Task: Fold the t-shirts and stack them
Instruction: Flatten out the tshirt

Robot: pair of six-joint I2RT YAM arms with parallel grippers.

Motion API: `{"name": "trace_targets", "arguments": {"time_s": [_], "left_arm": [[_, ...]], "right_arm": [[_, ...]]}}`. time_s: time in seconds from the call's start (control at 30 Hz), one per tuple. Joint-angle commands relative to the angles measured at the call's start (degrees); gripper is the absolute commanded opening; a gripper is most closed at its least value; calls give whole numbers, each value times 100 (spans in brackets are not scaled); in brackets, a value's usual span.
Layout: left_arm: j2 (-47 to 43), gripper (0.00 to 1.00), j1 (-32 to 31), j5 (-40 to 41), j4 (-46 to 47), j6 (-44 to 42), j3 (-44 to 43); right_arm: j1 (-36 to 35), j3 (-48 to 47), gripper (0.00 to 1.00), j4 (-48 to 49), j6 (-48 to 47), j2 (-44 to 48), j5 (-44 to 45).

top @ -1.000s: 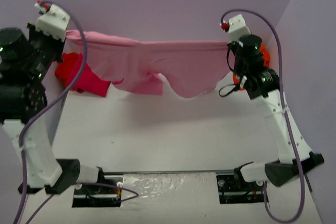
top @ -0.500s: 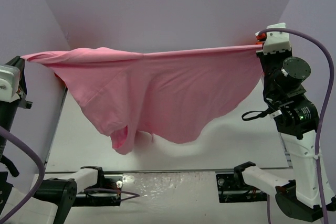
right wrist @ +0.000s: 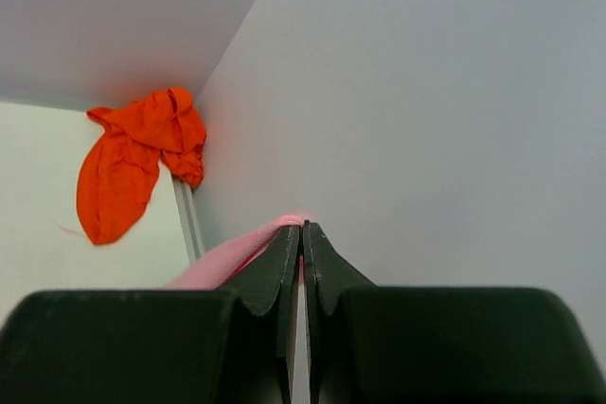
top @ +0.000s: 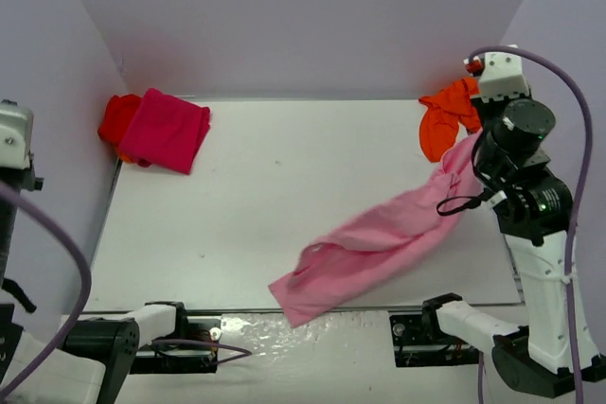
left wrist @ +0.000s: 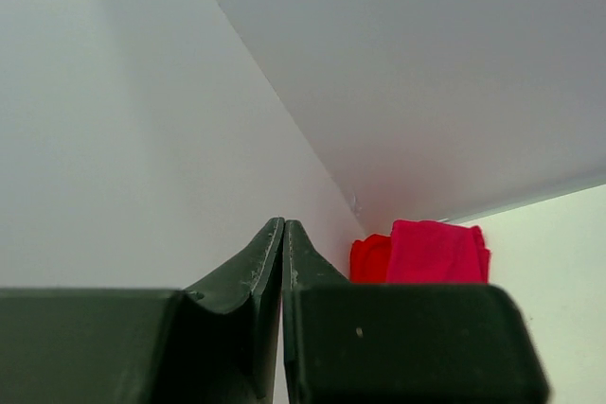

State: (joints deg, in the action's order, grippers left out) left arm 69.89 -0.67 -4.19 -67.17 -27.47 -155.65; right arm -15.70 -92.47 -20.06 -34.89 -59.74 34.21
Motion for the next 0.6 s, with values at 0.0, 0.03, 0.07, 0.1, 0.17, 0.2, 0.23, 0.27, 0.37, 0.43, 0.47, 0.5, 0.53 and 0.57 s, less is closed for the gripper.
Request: {"name": "trace_targets", "arguments": {"time_s": [0.0, 0.03, 0.07, 0.1, 0.17, 0.2, 0.23, 0.27, 0.37, 0.43, 0.47, 0.5, 0.53, 0.57], "left_arm": [[1119, 0, 32, 138, 763, -374, 468], [1287, 0, 36, 82, 873, -345, 580], [1480, 0, 38, 24, 970, -305, 680], [1682, 0, 32, -78, 1053, -257, 777], [1950, 0, 27, -462, 1246, -169, 1083], [2147, 0, 17, -629, 1299, -107, 1285], [2241, 0, -46, -799, 1372, -18, 1426], [2308, 0, -158, -893, 1466, 38, 1594], [2394, 0, -628, -733, 1995, -4, 2650], [2531, 0, -1017, -821, 2003, -61, 3196], [2632, 0, -1151, -1003, 2060, -24, 3388], [2728, 0, -1340, -1040, 2138, 21, 3533], [2831, 0, -1487, -1072, 2224, 104, 3659], [2938, 0, -1584, -1135, 2304, 207, 3780]], "right_arm": [[-219, 50, 0, 540, -385, -806, 368], [-260, 91, 0, 613, -433, -969, 422], [-284, 136, 0, 702, -475, -1148, 448], [-286, 188, 0, 795, -505, -1326, 410], [-291, 331, 0, 911, -525, -1574, 402], [-286, 404, 0, 1035, -520, -1730, 402], [-285, 468, 0, 1093, -537, -1846, 434], [-283, 523, 0, 1150, -557, -1944, 463], [-280, 602, 0, 1337, -624, -2173, 505], [-277, 604, 0, 1403, -653, -2458, 533], [-283, 572, 0, 1435, -678, -2516, 608], [-285, 479, 0, 1483, -697, -2651, 714], [-271, 364, 0, 1508, -717, -2788, 802], [-249, 257, 0, 1515, -740, -2907, 867]]}}
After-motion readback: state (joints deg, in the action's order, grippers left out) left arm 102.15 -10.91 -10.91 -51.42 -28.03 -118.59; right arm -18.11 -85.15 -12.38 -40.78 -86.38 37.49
